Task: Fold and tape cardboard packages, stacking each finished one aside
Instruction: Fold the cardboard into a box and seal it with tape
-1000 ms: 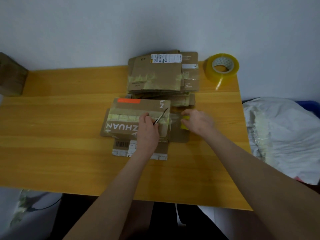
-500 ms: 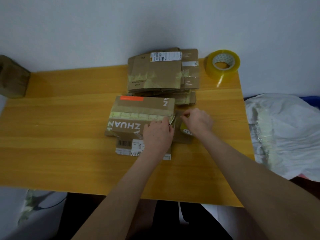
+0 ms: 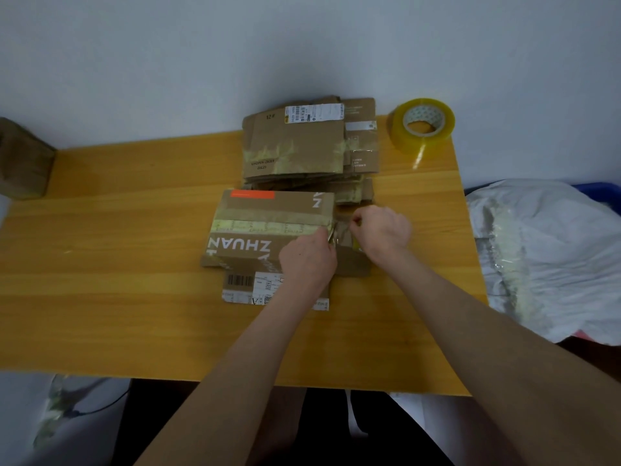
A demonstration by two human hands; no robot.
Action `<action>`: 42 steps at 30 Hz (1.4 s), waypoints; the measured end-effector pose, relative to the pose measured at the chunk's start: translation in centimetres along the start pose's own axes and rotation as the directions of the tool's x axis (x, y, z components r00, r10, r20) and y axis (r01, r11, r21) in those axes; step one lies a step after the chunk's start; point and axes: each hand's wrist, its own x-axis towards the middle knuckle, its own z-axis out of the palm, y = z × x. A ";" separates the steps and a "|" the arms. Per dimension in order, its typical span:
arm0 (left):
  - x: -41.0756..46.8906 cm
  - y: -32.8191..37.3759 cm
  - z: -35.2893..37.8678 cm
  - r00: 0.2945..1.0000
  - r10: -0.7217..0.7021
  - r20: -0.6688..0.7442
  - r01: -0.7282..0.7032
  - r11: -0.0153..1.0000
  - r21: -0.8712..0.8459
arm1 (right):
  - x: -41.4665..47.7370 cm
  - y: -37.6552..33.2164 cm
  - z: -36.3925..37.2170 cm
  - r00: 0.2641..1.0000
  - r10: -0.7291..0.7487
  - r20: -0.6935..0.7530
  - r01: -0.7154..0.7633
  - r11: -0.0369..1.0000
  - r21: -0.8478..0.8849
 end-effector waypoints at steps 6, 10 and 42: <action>0.3 0.5 0.2 0.999 0.009 0.038 -0.010 0.999 0.035 | -0.3 0.0 -0.2 0.999 -0.046 -0.014 0.046 0.998 -0.034; 0.7 0.5 0.4 0.998 0.006 0.061 -0.009 0.999 0.042 | -0.3 0.0 -0.4 0.996 -0.079 -0.039 0.076 0.994 -0.074; 0.7 -1.1 0.8 0.996 0.087 -0.028 -0.091 0.984 -0.153 | -0.5 0.3 0.1 0.998 0.063 0.027 -0.066 0.992 0.110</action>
